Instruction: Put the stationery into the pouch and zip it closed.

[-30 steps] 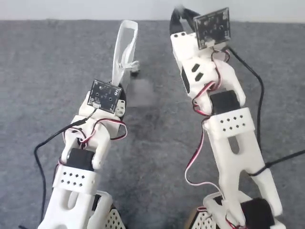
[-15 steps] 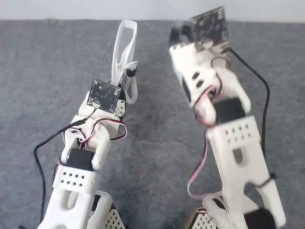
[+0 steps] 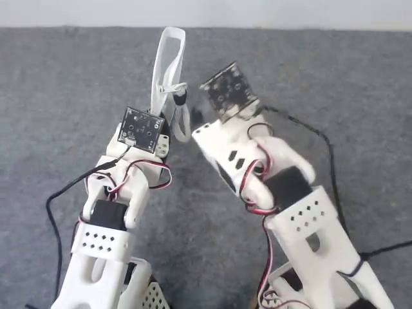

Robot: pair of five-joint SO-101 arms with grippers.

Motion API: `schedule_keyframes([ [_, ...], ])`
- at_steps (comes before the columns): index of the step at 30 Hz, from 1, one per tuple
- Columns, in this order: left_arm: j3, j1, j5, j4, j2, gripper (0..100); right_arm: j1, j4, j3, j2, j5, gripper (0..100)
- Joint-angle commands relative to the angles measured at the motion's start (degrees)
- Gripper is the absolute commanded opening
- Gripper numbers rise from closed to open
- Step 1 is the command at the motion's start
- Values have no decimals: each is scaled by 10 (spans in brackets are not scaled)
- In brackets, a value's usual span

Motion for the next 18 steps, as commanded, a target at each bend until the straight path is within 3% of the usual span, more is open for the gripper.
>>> schedule_keyframes([
  [1, -4, -5, 0, 10, 0, 9, -22, -60, 34, -25, 38, 195],
  [8, -4, -5, 0, 10, 0, 9, -15, -233, 120, -19, 48, 194],
  [18, -4, -5, 0, 10, 0, 9, -14, -367, 190, -16, 48, 194],
])
